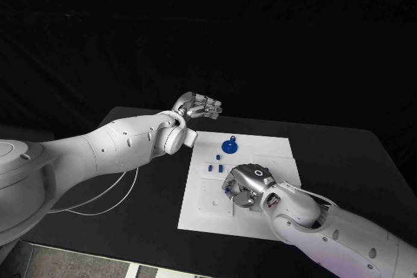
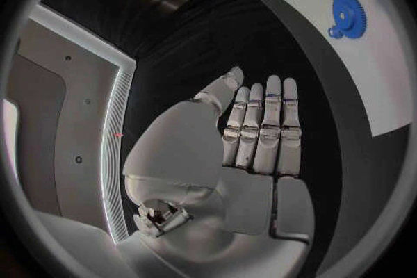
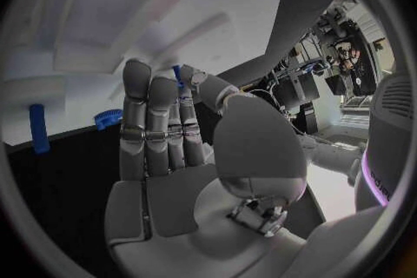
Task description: Assemble the parts on the task board
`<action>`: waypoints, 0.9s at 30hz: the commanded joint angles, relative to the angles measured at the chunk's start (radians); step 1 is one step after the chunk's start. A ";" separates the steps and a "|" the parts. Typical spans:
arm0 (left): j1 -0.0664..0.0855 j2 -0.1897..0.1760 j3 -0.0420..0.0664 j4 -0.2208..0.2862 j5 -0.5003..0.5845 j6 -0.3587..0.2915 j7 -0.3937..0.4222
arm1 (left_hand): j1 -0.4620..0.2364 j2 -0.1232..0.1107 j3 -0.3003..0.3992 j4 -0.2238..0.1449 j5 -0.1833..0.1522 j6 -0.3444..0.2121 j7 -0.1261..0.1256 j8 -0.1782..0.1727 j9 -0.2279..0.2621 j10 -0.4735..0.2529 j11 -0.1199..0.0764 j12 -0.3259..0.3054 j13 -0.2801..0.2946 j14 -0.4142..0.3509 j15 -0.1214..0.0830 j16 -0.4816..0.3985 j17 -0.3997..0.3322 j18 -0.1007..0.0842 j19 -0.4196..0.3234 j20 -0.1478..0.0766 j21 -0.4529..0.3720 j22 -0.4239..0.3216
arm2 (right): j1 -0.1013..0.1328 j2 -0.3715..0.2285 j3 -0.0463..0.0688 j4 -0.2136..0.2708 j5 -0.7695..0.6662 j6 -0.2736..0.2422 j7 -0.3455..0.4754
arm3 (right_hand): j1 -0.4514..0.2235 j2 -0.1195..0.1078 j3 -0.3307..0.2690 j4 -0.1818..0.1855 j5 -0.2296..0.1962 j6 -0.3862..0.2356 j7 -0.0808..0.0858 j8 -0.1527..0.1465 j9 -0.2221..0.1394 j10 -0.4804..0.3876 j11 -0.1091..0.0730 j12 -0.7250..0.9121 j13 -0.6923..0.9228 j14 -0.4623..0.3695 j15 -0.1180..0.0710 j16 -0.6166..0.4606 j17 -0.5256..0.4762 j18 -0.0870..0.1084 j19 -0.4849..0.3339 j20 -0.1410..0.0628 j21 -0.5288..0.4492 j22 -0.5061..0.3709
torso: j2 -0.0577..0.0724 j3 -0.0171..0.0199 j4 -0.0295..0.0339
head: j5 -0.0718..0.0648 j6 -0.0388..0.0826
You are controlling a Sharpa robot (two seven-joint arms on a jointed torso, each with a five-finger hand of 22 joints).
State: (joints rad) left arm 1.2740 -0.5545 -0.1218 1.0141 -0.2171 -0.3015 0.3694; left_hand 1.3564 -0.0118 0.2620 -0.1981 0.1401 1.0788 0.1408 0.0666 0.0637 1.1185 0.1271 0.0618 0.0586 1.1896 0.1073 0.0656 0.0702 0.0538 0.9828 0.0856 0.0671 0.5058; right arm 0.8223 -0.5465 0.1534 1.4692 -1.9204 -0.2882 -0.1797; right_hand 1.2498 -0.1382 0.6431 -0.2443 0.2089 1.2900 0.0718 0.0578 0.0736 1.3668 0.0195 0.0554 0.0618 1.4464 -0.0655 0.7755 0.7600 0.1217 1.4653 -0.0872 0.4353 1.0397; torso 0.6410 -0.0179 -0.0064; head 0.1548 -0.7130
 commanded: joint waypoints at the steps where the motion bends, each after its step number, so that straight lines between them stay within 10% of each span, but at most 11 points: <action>1: 0.000 0.004 0.001 0.002 0.006 0.015 0.010 | -0.005 0.007 -0.003 0.004 -0.002 -0.007 -0.003 -0.002 0.001 -0.008 0.003 -0.001 -0.001 -0.010 0.001 -0.004 0.002 0.010 0.005 0.002 0.004 -0.004 | -0.004 0.001 -0.008 -0.007 -0.021 0.027 -0.012 | 0.001 0.007 0.008 -0.002 0.002 0.007 0.000 0.007 0.001 0.003 0.002 0.005 0.001 0.000 -0.004 0.003 -0.002 0.011 0.023 -0.005 -0.005 0.002 | 0.000 -0.0002 0.0001 | -0.002 -0.001; 13: 0.000 0.005 0.001 0.000 0.006 0.020 0.006 | -0.006 0.008 -0.005 0.004 -0.003 -0.006 -0.003 -0.002 0.001 -0.010 0.003 -0.001 -0.001 -0.012 0.002 -0.004 0.001 0.009 0.005 0.003 0.004 -0.012 | -0.004 0.007 -0.026 -0.023 0.023 0.013 0.010 | -0.027 -0.023 -0.063 0.041 0.019 -0.125 0.033 0.005 -0.010 -0.175 0.052 0.004 -0.003 -0.008 0.034 -0.009 -0.027 0.026 0.020 0.031 -0.047 -0.018 | 0.000 -0.0009 0.0008 | -0.004 -0.002; 27: 0.000 0.002 0.001 0.000 0.006 0.023 0.002 | -0.005 0.007 -0.007 0.004 -0.004 -0.006 -0.003 -0.002 0.001 -0.012 0.004 -0.001 -0.001 -0.015 0.003 -0.004 0.001 0.010 0.005 0.003 0.003 -0.017 | -0.003 -0.005 -0.029 -0.009 0.040 -0.020 0.017 | -0.019 -0.040 -0.096 0.058 0.033 -0.141 0.033 0.005 -0.010 -0.201 0.059 0.003 -0.003 -0.006 0.038 -0.002 -0.052 0.034 0.036 0.038 -0.073 -0.041 | 0.001 0.0000 0.0006 | -0.007 -0.002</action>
State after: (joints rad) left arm 1.2738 -0.5533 -0.1218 1.0127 -0.2166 -0.2929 0.3672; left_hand 1.3565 -0.0119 0.2594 -0.1954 0.1401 1.0788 0.1408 0.0666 0.0637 1.1148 0.1308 0.0618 0.0586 1.1823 0.1075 0.0656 0.0702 0.0538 0.9827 0.0856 0.0671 0.4899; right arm 0.8236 -0.5501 0.1278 1.4615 -1.8913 -0.3157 -0.1651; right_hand 1.2285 -0.1699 0.5516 -0.1860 0.2394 1.1541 0.1043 0.0675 0.0653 1.1691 0.0781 0.0568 0.0559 1.4401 -0.0328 0.7705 0.7087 0.1468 1.4649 -0.0550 0.3660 0.9997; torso 0.6417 -0.0185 -0.0057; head 0.1487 -0.7141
